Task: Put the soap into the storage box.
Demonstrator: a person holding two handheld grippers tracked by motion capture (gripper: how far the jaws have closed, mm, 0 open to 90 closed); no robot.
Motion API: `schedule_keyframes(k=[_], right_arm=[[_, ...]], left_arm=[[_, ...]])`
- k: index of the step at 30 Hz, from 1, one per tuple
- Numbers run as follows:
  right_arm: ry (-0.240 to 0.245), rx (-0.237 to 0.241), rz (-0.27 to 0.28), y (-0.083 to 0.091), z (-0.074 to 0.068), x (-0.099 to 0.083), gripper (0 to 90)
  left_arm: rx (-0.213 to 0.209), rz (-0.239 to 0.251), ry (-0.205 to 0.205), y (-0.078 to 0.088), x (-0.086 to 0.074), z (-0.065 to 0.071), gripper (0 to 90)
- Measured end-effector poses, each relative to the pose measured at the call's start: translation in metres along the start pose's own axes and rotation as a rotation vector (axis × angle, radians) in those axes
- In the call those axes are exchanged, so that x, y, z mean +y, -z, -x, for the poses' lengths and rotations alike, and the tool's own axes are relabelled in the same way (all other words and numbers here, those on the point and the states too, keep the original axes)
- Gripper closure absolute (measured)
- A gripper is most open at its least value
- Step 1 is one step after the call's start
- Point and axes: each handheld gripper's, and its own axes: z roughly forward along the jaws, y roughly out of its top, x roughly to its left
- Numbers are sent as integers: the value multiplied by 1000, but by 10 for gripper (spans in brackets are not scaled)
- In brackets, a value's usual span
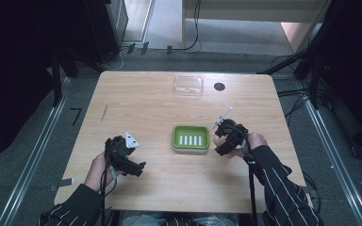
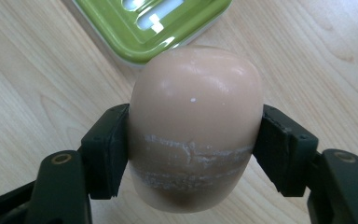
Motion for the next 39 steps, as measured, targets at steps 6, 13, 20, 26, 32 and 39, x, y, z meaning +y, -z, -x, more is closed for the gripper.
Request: schedule_keyframes(k=[6,13,20,26,32,39], right_arm=[[11,-5,8,3,2,6,334],[39,0,23,5,4,14,334],[62,3,27,6,4,20,334],[68,-2,38,8,6,27,334],[93,-5,46,9,6,36,334],[114,-2,57,9,4,45,334]], left_arm=[[0,0,1,0,0,0,2],[-1,-1,1,0,0,0,2],[-1,-1,0,0,0,0,1],[-1,-2,1,-1,0,0,2],[2,-6,-2,0,0,-1,2],[2,-1,-1,0,-1,-1,2]])
